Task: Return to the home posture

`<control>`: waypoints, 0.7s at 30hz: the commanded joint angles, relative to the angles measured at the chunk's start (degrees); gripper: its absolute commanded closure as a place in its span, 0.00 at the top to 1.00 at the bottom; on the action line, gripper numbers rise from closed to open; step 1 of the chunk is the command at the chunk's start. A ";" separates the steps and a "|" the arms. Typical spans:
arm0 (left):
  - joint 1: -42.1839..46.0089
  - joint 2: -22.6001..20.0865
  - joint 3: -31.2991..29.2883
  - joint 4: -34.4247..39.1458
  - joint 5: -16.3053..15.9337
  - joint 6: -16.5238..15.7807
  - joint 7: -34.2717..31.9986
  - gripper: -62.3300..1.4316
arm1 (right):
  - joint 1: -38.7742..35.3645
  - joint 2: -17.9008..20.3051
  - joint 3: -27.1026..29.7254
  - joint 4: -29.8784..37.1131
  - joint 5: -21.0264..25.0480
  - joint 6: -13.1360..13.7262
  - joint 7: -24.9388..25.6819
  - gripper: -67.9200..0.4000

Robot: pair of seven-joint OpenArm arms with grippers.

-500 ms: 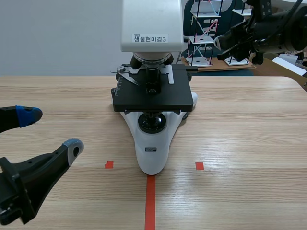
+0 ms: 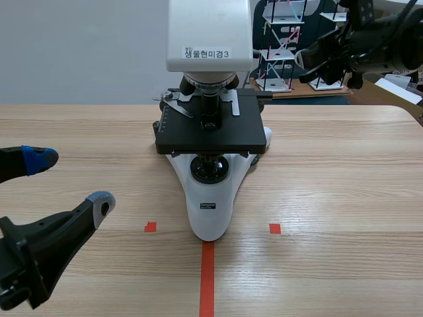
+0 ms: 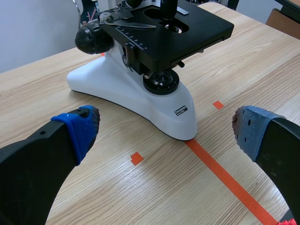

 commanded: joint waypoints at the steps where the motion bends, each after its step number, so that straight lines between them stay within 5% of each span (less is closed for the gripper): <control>1: -0.07 0.15 -0.17 0.61 -0.39 -0.04 -0.79 0.96 | 1.14 0.76 0.09 1.38 0.59 -0.15 0.87 0.01; 21: -0.07 0.15 -0.17 0.61 -0.39 -0.04 -0.79 0.96 | 1.09 0.76 0.09 1.38 0.57 -0.15 1.42 0.01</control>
